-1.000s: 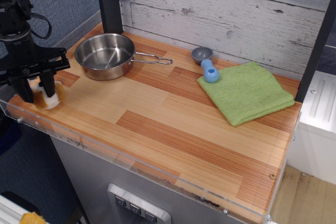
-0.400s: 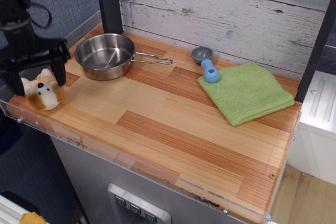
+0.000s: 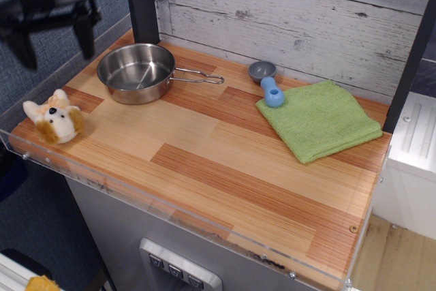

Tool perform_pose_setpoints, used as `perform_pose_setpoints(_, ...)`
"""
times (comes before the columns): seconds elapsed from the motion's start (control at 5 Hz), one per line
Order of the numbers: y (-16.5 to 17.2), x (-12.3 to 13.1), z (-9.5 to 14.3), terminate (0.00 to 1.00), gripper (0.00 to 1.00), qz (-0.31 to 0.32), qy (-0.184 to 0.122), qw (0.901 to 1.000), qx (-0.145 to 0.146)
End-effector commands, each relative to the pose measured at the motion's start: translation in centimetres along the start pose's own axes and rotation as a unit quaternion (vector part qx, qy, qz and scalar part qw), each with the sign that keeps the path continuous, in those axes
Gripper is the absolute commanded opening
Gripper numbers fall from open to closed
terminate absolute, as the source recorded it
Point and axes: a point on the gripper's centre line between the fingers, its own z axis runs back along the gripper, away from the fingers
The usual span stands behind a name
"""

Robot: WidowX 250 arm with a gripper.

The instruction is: Move animal to lower left corner

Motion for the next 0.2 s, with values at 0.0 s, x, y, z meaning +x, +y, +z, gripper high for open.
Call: perform_pose_setpoints(0.0, -2.92, -1.18, 6.55, 1.0, 1.0, -0.051, -0.069, 0.9935, -0.075)
